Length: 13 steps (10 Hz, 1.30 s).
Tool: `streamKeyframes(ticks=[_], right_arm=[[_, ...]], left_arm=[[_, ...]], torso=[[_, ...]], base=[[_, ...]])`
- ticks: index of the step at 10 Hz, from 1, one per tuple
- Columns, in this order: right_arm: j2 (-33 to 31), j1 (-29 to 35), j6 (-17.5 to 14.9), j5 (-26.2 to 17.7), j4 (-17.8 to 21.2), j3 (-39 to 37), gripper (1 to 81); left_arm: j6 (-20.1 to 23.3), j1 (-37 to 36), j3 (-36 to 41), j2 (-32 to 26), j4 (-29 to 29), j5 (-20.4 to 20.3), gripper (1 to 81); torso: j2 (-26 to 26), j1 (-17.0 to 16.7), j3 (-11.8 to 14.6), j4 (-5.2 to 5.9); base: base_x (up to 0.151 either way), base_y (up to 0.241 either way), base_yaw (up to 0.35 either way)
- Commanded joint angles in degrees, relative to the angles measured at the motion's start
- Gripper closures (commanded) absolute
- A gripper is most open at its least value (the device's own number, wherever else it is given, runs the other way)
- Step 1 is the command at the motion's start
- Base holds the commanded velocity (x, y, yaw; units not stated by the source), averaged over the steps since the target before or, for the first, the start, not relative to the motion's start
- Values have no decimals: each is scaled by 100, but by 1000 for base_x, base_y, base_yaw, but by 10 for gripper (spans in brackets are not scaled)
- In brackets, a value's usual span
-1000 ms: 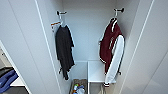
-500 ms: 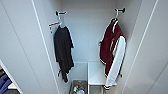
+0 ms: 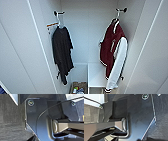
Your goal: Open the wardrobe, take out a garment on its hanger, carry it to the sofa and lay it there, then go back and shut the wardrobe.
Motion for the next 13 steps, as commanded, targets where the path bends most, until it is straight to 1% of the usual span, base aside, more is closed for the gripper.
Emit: streamKeyframes(ticks=[1,13], right_arm=[[-22,144,-22,-350,-36,21,10],[92,144,-22,-358,-71,-199,10]], left_arm=[[20,-195,27,-63,4,342,10],[29,-195,27,-36,12,342,10]], torso=[[0,0,0,0],[0,0,0,0]], base=[[75,0,0],[75,0,0]])
